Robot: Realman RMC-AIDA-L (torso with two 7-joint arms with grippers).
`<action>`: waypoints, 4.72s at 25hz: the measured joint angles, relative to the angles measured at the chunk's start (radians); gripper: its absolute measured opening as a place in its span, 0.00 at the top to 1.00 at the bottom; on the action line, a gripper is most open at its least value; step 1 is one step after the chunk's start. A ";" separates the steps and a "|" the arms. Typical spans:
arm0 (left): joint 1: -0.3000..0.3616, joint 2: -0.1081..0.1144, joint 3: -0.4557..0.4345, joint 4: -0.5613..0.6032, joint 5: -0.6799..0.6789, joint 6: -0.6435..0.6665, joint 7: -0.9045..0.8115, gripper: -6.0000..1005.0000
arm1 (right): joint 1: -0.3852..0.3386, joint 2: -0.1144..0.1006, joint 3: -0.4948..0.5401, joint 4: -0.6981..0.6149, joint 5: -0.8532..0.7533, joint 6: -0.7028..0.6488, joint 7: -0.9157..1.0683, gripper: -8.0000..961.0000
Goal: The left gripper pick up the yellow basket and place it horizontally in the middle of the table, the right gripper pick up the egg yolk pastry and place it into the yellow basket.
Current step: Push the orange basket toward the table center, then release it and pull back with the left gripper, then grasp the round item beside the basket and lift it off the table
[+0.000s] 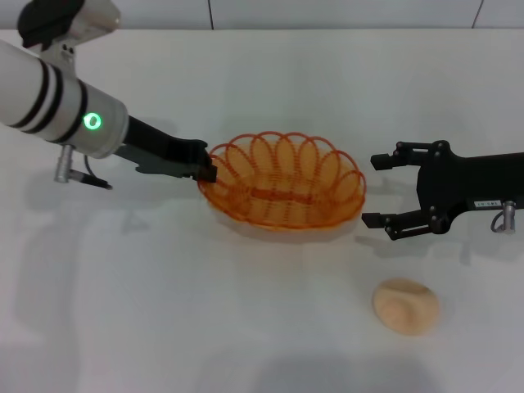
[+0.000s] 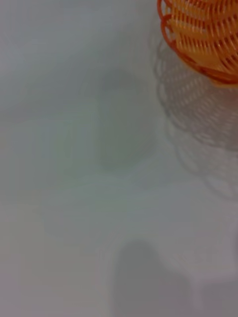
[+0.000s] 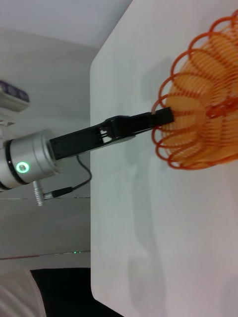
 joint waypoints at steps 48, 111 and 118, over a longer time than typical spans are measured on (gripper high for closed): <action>0.145 0.005 0.056 0.201 -0.089 0.024 0.214 0.21 | -0.014 0.002 0.001 0.004 0.003 0.004 0.014 0.12; 0.366 0.095 -0.298 -0.171 -0.467 0.300 1.601 0.21 | -0.057 -0.003 -0.128 -0.274 -0.352 -0.231 0.594 0.23; 0.366 0.095 -0.299 -0.171 -0.469 0.297 1.602 0.21 | -0.059 0.001 -0.130 -0.263 -0.340 -0.227 0.549 0.34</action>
